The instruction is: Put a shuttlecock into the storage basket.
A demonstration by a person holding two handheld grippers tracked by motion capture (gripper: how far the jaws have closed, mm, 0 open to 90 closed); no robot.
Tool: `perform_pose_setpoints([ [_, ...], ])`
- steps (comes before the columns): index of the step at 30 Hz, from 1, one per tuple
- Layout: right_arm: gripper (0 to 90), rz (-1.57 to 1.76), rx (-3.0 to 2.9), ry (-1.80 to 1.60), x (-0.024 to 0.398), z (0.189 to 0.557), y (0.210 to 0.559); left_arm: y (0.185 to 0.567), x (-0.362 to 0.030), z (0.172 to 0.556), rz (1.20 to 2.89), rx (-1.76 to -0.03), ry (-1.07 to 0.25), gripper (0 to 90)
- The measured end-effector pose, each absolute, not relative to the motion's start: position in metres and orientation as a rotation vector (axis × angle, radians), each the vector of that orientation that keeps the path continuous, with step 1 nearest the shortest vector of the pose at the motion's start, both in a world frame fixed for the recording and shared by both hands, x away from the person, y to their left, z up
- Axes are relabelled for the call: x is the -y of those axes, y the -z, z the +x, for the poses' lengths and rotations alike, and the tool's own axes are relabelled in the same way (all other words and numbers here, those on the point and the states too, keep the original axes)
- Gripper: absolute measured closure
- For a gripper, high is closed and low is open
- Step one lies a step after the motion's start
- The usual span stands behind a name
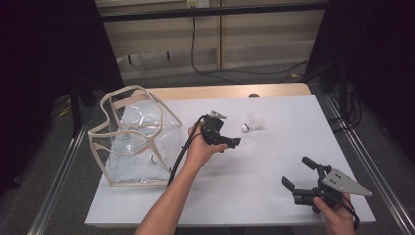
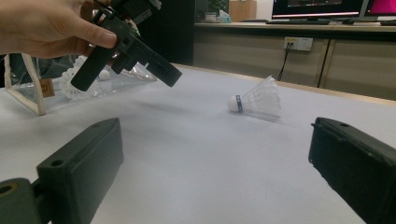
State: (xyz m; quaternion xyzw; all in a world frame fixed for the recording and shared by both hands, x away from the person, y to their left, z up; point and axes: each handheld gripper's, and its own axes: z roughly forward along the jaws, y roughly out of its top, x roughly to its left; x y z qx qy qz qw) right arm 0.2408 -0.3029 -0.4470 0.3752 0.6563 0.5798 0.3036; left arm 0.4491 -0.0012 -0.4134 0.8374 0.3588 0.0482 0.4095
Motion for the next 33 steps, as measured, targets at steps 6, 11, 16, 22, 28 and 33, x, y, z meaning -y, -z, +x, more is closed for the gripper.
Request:
perform_pose_setpoints([
  [6, 2.8, 0.995, -1.739, -1.536, 0.3029, 0.2408, 0.447, 0.4143, 0.0029, 0.4514, 2.106, -0.906, -0.123, 8.7],
  [11, 2.8, 0.998, -1.737, -1.539, 0.3029, 0.2407, 0.4469, 0.4166, 0.0047, 0.4526, 2.11, -0.905, -0.125, 8.8],
  [16, 2.8, 0.996, -1.738, -1.537, 0.303, 0.2408, 0.4469, 0.4174, 0.0063, 0.4541, 2.102, -0.909, -0.125, 9.6],
  [22, 2.8, 0.998, -1.738, -1.54, 0.3031, 0.2406, 0.447, 0.4195, 0.0075, 0.4555, 2.101, -0.91, -0.126, 9.8],
  [28, 2.8, 0.996, -1.739, -1.538, 0.3033, 0.2407, 0.4468, 0.4203, 0.0074, 0.4574, 2.092, -0.92, -0.129, 10.2],
  [33, 2.8, 0.996, -1.739, -1.538, 0.3033, 0.2406, 0.4468, 0.4212, 0.0087, 0.459, 2.096, -0.917, -0.133, 10.4],
])
